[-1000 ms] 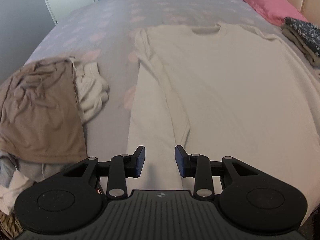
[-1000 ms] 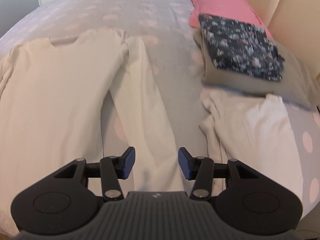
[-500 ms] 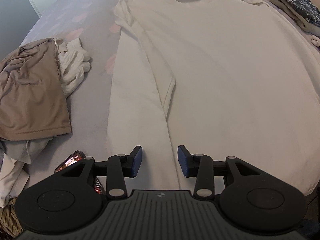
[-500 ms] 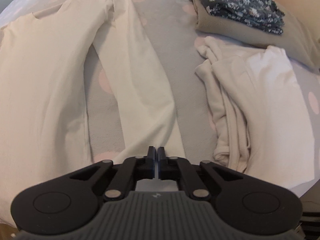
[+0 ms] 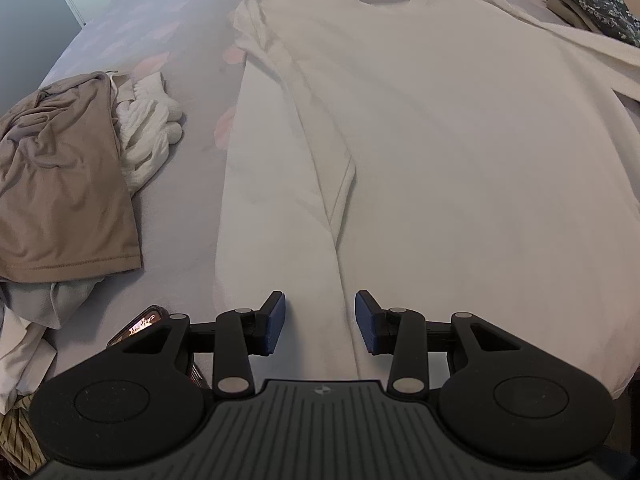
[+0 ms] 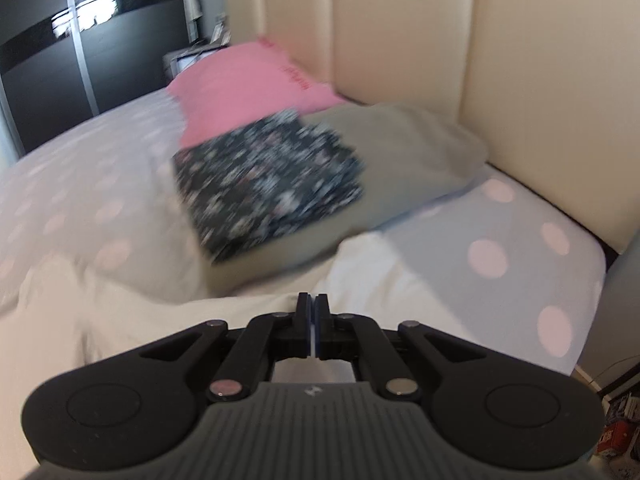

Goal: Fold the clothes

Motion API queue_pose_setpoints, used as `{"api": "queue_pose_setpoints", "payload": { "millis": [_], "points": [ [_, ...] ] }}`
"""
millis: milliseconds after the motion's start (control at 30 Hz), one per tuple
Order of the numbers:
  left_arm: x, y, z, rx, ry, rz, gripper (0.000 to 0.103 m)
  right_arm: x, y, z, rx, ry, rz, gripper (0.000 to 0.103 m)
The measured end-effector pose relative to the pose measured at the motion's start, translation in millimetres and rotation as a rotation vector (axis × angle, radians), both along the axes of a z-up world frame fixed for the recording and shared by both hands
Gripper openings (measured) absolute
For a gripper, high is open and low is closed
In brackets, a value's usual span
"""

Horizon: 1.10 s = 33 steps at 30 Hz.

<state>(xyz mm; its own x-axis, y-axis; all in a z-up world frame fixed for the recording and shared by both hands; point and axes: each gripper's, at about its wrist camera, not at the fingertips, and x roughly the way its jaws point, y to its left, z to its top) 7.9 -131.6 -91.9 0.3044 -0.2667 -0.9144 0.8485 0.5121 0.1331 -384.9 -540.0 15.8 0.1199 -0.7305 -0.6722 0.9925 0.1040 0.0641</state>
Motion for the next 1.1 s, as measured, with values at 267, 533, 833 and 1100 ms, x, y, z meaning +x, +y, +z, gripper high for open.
{"api": "queue_pose_setpoints", "payload": {
  "millis": [267,533,833,1100],
  "points": [
    [-5.3,5.5,0.7,-0.013,0.014,-0.014,0.038,8.6,-59.6,-18.9,-0.002,0.024,-0.135,0.007],
    [-9.6,6.4,-7.8,0.025,-0.037,-0.035,0.026,29.2,-40.4,-28.0,-0.031,0.082,-0.022,0.007],
    [1.5,10.6,5.6,0.011,-0.087,0.022,0.002,52.4,-22.1,-24.3,-0.092,0.143,0.056,0.007],
    [60.3,40.0,82.1,-0.206,-0.099,0.261,0.002,69.3,-14.4,-28.0,-0.119,0.218,0.095,0.008]
  ]
}}
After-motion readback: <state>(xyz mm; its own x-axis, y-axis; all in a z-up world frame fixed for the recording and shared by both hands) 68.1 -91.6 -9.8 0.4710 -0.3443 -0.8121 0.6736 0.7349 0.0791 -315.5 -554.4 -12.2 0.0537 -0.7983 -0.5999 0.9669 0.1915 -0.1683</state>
